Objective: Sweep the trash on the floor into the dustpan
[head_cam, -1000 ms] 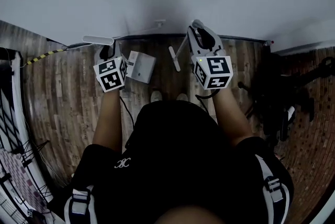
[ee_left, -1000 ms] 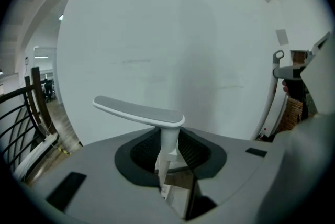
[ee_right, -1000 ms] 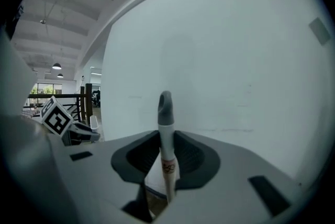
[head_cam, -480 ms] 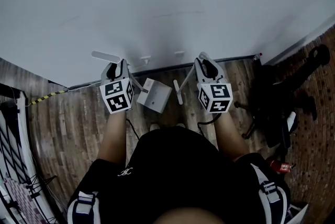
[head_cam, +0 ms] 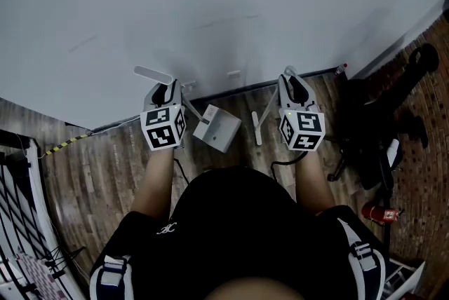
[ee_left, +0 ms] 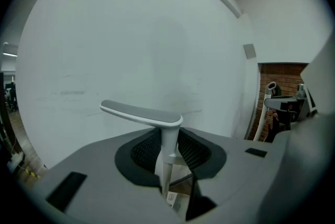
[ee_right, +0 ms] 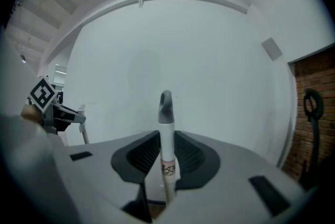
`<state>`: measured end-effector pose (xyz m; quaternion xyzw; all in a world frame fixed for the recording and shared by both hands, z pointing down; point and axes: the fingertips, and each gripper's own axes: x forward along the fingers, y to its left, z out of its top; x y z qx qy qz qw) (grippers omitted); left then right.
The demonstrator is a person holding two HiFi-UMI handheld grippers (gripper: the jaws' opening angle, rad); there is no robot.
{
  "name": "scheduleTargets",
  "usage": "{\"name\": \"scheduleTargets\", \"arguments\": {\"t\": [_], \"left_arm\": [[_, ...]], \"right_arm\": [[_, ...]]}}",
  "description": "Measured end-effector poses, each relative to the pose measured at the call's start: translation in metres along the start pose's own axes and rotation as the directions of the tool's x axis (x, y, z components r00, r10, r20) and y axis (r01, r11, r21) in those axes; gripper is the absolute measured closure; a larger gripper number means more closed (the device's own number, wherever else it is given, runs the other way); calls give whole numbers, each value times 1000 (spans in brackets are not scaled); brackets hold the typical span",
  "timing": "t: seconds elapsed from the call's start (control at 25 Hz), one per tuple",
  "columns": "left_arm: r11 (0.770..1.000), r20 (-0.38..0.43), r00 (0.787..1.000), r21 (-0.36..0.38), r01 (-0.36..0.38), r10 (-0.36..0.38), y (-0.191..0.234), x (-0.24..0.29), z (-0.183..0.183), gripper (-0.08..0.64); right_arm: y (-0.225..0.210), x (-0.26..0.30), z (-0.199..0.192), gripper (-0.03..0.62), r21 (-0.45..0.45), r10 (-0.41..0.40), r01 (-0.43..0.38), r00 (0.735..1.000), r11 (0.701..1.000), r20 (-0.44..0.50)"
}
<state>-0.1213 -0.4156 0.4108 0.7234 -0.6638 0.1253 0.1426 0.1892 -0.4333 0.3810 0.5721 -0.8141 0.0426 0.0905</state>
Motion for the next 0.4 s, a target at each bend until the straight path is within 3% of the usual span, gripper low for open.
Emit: {"name": "scheduleTargets", "arguments": {"t": [0.4], "left_arm": [[999, -28, 999, 19, 26, -25, -19, 8, -10, 456]], "right_arm": [[-44, -18, -2, 495, 16, -92, 92, 995, 996, 30]]}}
